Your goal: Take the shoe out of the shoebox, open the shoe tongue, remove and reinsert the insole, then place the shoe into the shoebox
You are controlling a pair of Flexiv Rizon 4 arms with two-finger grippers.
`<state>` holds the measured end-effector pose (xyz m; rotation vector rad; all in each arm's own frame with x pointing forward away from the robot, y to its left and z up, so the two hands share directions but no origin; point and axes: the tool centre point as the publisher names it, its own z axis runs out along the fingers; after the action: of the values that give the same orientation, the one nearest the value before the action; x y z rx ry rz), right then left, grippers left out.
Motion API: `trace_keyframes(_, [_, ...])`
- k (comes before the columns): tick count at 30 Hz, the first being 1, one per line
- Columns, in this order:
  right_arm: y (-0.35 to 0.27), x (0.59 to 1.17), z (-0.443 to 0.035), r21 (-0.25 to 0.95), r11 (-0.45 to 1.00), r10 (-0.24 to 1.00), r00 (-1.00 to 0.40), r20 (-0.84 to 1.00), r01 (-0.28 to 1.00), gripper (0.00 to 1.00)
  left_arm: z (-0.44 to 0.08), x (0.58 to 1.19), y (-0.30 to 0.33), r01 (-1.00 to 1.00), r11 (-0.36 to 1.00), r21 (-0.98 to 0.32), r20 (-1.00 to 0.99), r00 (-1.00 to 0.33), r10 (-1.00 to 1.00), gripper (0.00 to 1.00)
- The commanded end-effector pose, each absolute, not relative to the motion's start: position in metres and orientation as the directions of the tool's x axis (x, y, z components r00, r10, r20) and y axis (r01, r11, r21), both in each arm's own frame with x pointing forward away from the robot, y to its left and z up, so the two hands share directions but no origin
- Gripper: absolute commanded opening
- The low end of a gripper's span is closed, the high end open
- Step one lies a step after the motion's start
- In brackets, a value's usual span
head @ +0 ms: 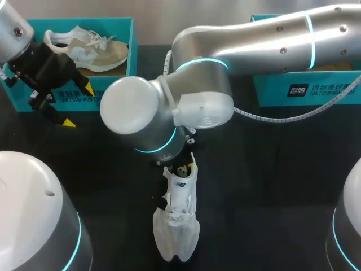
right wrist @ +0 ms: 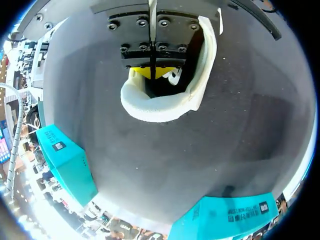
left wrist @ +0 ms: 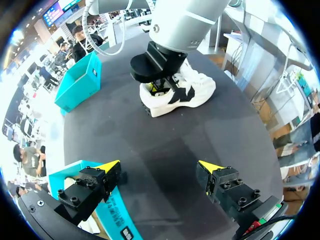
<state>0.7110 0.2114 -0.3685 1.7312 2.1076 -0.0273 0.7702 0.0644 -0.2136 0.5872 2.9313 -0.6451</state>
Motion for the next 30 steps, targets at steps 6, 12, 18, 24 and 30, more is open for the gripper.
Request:
trace_keyframes(6, [0.220,0.708,-0.409,0.358,-0.268,0.889,0.373,-0.267,0.895,0.00,-0.213,0.769,0.065,0.385,0.838,-0.386,-0.161,-0.923,0.350,1.00])
trace_keyframes(12, [0.223,0.711,-0.419,0.298,-0.278,0.907,0.351,-0.231,0.913,0.00,-0.213,0.769,0.065,0.385,0.838,-0.386,-0.161,-0.923,0.350,1.00])
trace_keyframes(18, [0.231,0.702,-0.388,0.287,-0.300,0.930,0.346,-0.126,0.910,0.00,-0.213,0.769,0.065,0.385,0.838,-0.386,-0.161,-0.923,0.350,1.00])
trace_keyframes(24, [0.230,0.695,-0.360,0.306,-0.295,0.933,0.343,-0.114,0.905,0.00,-0.213,0.769,0.065,0.385,0.838,-0.386,-0.161,-0.923,0.350,1.00])
trace_keyframes(30, [0.222,0.689,-0.348,0.318,-0.304,0.928,0.355,-0.116,0.898,0.00,-0.213,0.769,0.065,0.385,0.838,-0.386,-0.161,-0.923,0.350,1.00])
